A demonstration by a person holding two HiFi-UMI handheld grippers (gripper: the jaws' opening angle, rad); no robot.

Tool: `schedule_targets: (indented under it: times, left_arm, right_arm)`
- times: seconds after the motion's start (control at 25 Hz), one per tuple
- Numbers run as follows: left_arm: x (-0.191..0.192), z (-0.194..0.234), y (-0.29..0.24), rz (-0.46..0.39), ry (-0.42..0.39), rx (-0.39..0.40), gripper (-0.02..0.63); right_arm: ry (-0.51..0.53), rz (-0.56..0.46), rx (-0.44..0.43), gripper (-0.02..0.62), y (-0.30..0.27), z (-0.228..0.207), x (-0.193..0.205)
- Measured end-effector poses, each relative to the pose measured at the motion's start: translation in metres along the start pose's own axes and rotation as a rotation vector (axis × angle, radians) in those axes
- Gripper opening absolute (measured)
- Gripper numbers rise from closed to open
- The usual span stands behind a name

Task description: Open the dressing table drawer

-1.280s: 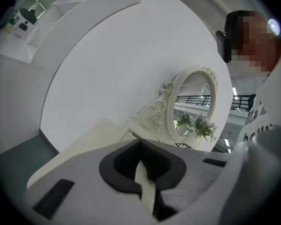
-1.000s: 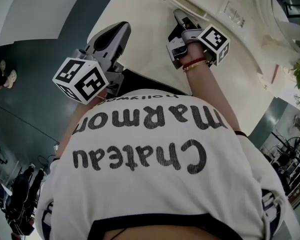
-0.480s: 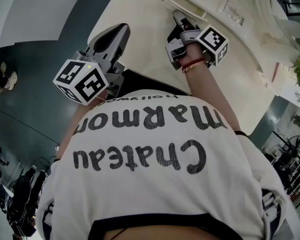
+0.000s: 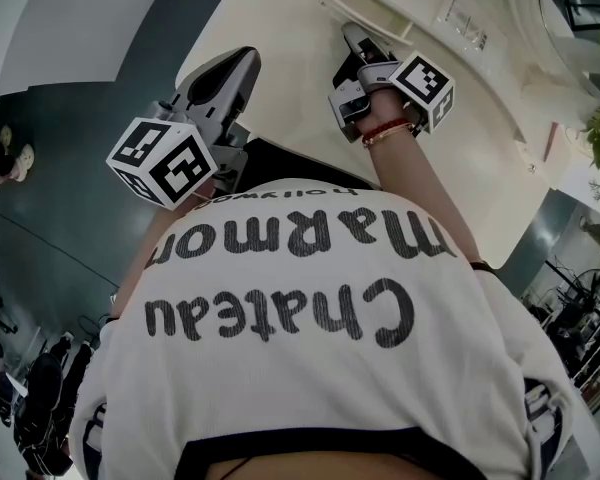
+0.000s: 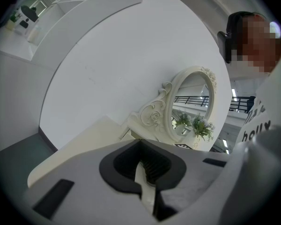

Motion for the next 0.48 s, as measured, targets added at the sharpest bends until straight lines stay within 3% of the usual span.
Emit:
schedule_targets:
  times: [0.48]
  left_arm:
    - [0.0034, 0.0014, -0.0017, 0.012, 0.009, 0.014, 0.023]
  right_arm:
    - [0.004, -0.006, 0.003, 0.103, 0.0018, -0.0003, 0.0048]
Point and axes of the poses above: the fingertips, and each gripper's own axes: y backward along the fingers, z to its left, x out of its underside, the point moved 1 cm from there along y, backward along the fingers, and after that the axes turned 1 degree about -x, right-handed, at the moved point
